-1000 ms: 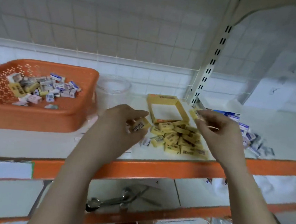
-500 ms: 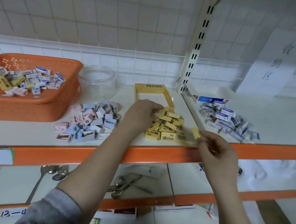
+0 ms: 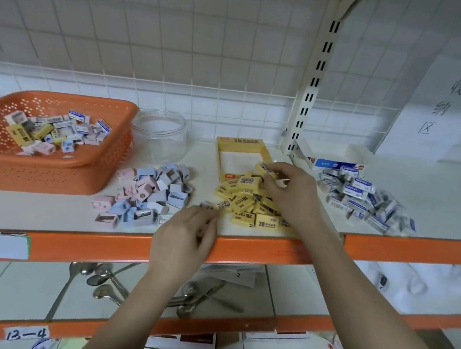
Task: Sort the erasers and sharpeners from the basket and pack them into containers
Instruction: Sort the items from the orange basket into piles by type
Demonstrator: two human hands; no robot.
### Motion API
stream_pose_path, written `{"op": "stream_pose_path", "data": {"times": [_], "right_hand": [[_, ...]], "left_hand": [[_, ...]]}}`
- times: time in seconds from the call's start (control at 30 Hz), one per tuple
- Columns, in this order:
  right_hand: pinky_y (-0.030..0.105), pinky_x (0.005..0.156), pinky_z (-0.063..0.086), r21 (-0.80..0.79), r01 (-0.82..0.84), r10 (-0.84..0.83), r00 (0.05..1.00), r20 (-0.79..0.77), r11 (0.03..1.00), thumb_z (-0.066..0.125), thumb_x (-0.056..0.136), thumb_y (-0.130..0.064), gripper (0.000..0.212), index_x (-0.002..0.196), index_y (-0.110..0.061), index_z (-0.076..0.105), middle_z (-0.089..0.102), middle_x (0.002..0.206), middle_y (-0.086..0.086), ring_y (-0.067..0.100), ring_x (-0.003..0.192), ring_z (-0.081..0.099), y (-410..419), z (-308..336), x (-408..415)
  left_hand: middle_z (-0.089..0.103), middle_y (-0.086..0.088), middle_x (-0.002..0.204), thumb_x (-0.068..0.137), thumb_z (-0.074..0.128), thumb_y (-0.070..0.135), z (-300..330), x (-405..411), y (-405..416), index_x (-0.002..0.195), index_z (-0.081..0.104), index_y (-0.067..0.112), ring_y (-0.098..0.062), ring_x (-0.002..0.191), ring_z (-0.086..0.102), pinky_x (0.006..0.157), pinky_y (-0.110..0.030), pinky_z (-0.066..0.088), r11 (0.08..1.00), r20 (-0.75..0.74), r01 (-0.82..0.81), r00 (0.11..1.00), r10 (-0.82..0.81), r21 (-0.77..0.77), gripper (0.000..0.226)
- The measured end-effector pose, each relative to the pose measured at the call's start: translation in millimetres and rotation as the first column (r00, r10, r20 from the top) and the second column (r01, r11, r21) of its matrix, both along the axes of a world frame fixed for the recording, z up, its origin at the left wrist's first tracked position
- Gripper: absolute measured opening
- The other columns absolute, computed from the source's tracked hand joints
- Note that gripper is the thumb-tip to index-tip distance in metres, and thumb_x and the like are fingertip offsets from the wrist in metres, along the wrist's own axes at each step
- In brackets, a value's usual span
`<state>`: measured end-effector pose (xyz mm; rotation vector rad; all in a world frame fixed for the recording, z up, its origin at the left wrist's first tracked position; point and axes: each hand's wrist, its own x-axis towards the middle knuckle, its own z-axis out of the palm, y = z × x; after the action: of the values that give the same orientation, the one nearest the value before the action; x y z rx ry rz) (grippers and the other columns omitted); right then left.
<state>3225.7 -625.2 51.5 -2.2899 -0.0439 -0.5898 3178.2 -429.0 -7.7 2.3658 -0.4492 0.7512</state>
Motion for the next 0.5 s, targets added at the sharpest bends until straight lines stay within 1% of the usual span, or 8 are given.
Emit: {"op": "stream_pose_path", "data": {"times": [0.07,0.1,0.17,0.23,0.27,0.37,0.43,0.5], "right_hand": [[0.001,0.066,0.035,-0.033,0.005,-0.006,1.000,-0.029,0.999,0.059,0.090,-0.018,0.022,0.110,-0.013,0.069,0.068,0.102,-0.001,0.007,0.083,0.056,2,-4,4],[-0.001,0.063,0.035,-0.057,0.008,-0.010,0.999,-0.032,0.998,0.058,0.091,-0.019,0.021,0.107,-0.014,0.069,0.068,0.100,-0.001,0.006,0.080,0.054,3,-5,4],[0.003,0.059,0.035,-0.072,0.007,-0.010,0.999,-0.035,0.997,0.056,0.092,-0.020,0.019,0.105,-0.014,0.069,0.069,0.097,-0.001,0.008,0.078,0.055,4,-5,6],[0.008,0.058,0.037,-0.063,-0.011,0.008,0.999,-0.042,0.998,0.055,0.093,-0.021,0.019,0.101,-0.014,0.070,0.068,0.091,-0.002,0.010,0.076,0.057,4,-2,9],[0.009,0.059,0.038,-0.063,-0.023,0.020,0.999,-0.043,0.998,0.054,0.094,-0.021,0.019,0.099,-0.013,0.070,0.066,0.088,-0.004,0.010,0.076,0.057,5,0,11],[0.016,0.076,0.045,-0.068,-0.084,0.083,0.996,-0.013,0.994,0.054,0.094,-0.020,0.019,0.097,-0.011,0.071,0.064,0.087,-0.007,0.005,0.080,0.057,10,15,23],[0.003,0.070,0.042,-0.074,-0.113,0.114,0.993,0.003,0.991,0.055,0.093,-0.019,0.019,0.096,-0.011,0.072,0.064,0.085,-0.008,-0.002,0.073,0.054,18,29,33],[-0.003,0.061,0.036,-0.075,-0.147,0.148,0.989,0.010,0.986,0.055,0.093,-0.018,0.018,0.093,-0.012,0.072,0.065,0.084,-0.006,-0.004,0.070,0.054,30,44,42]], "left_hand": [[0.060,0.005,0.064,0.086,0.046,0.027,-3,0,-4,0.084,0.070,0.017,-0.015,0.054,0.056,0.045,-0.019,0.036,0.996,0.064,-0.071,0.996,0.067,0.062,0.025],[0.055,0.003,0.059,0.085,0.046,0.024,-3,1,-6,0.079,0.068,0.015,-0.016,0.050,0.052,0.043,-0.020,0.033,0.990,0.105,-0.108,0.990,0.098,0.090,0.024],[0.052,0.001,0.057,0.083,0.045,0.021,-2,1,-7,0.072,0.063,0.012,-0.017,0.049,0.049,0.044,-0.020,0.029,0.980,0.167,-0.153,0.977,0.130,0.130,0.023],[0.054,0.000,0.060,0.081,0.043,0.020,-3,0,-6,0.072,0.062,0.012,-0.018,0.053,0.050,0.047,-0.020,0.028,0.970,0.186,-0.150,0.976,0.114,0.191,0.022],[0.056,0.000,0.062,0.080,0.043,0.020,-4,0,-6,0.072,0.062,0.012,-0.018,0.055,0.051,0.049,-0.020,0.029,0.965,0.190,-0.145,0.976,0.104,0.219,0.022],[0.057,-0.001,0.064,0.079,0.044,0.019,-6,2,-4,0.073,0.063,0.011,-0.017,0.057,0.051,0.050,-0.022,0.034,0.963,0.192,-0.140,0.977,0.096,0.231,0.022],[0.058,-0.001,0.065,0.079,0.045,0.019,-7,2,-5,0.073,0.064,0.011,-0.017,0.058,0.051,0.052,-0.023,0.036,0.965,0.208,-0.143,0.973,0.097,0.220,0.022],[0.058,-0.002,0.065,0.080,0.045,0.018,-7,3,-4,0.072,0.064,0.011,-0.018,0.058,0.051,0.054,-0.023,0.035,0.966,0.224,-0.138,0.971,0.088,0.219,0.022]]}}
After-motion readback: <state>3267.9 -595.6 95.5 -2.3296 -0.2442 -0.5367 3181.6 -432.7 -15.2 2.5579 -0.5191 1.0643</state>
